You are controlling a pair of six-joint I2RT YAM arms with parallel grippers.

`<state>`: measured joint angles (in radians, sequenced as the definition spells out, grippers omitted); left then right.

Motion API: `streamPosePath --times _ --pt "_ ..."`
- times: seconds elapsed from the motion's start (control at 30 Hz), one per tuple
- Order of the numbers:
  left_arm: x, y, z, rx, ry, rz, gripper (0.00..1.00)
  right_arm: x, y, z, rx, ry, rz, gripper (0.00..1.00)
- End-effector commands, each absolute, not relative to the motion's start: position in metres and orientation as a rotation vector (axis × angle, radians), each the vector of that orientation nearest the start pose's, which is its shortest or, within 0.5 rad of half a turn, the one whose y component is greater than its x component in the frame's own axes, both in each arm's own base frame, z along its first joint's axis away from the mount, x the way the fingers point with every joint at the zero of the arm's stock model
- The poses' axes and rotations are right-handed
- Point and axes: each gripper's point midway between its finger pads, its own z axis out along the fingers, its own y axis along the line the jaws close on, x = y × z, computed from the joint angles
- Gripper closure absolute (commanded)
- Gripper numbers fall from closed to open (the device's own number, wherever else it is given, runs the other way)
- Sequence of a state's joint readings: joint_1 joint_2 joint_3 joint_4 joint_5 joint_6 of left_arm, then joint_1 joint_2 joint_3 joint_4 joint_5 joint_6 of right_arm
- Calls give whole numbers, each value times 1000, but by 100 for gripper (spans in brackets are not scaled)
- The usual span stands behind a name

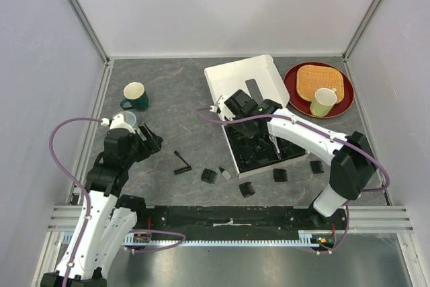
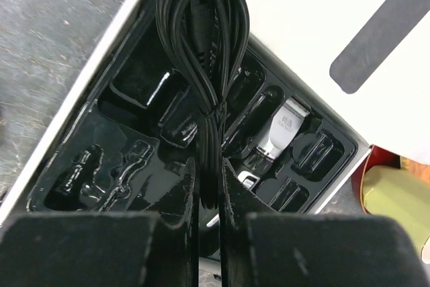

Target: Sort the hair-cutting tools

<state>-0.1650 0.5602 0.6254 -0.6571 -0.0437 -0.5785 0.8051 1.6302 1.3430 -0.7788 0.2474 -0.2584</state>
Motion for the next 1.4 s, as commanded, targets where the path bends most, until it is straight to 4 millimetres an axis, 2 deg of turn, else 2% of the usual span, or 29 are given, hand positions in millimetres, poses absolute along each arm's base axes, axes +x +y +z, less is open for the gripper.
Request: streamPosePath --times 0.0,0.2,0.53,0.7,0.97,1.07,1.17,1.27,1.37 --pt "225 -55 176 -479 2096 -416 18 298 215 123 -1210 2322 -208 95" --pt "225 -56 175 -479 2101 -418 18 298 205 96 -1229 2430 -262 94" --pt "225 -57 175 -478 2105 -420 18 297 202 82 -1249 2469 -284 91" --pt "225 -57 173 -477 2111 -417 18 296 204 76 -1269 2484 -265 77" --pt "226 -56 175 -476 2106 -417 18 299 204 68 -1274 2504 -281 69" --pt "225 -56 174 -478 2109 -414 18 301 205 70 -1254 2498 -290 65" --pt "225 -57 174 -474 2110 -418 18 306 206 79 -1214 2474 -284 57" --pt "225 -57 175 -476 2107 -418 18 311 210 95 -1154 2439 -258 50" --pt "225 -56 175 -475 2107 -418 18 314 215 123 -1079 2379 -198 44"
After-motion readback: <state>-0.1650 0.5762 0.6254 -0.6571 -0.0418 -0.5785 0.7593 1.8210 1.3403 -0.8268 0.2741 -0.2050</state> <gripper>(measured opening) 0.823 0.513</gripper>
